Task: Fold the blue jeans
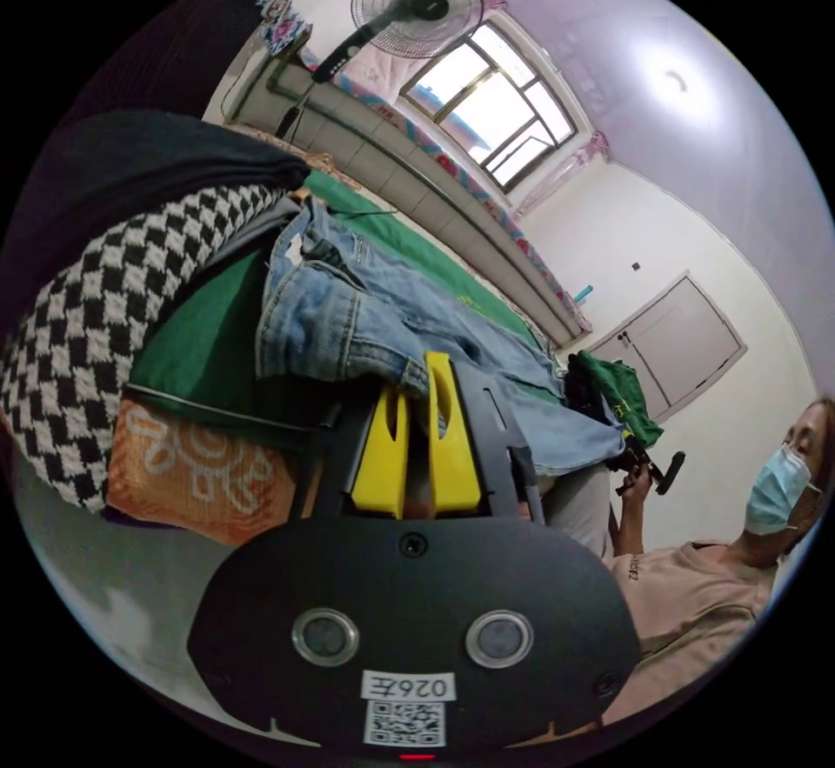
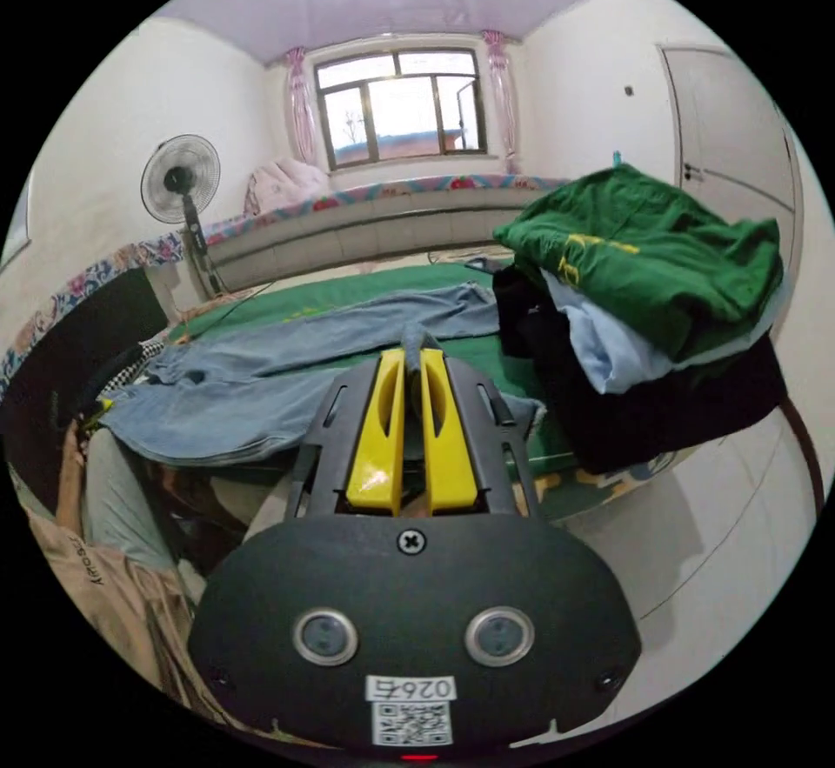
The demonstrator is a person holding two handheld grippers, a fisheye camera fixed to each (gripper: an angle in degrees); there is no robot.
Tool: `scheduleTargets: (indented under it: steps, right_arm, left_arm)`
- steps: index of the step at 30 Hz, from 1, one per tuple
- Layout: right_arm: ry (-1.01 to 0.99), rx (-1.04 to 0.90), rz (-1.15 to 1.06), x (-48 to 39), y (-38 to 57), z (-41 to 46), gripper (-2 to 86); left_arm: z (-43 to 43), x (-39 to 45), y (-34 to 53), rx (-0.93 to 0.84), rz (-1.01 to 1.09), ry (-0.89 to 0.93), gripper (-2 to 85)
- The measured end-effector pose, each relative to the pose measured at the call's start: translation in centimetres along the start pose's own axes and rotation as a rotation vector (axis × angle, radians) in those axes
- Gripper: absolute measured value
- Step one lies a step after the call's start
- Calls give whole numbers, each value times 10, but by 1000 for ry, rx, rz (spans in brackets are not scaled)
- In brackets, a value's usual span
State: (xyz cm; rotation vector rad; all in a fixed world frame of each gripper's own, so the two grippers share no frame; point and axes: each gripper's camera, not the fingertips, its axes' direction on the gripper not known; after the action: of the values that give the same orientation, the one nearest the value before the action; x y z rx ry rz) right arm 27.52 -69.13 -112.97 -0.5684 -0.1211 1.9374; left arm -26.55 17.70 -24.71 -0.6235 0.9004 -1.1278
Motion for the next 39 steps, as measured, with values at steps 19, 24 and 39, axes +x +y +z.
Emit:
scheduleTargets:
  steps: [19, 24, 39]
  right_arm:
    - [125, -312, 99, -28, -262, 365, 53]
    - [128, -387, 162, -8, -228, 437, 64]
    - [219, -552, 113, 30, -243, 632, 9]
  left_arm:
    - [214, 65, -219, -53, -55, 66, 144]
    - [283, 122, -205, -177, 146, -37, 129]
    - [466, 175, -188, -552, 449, -570, 82]
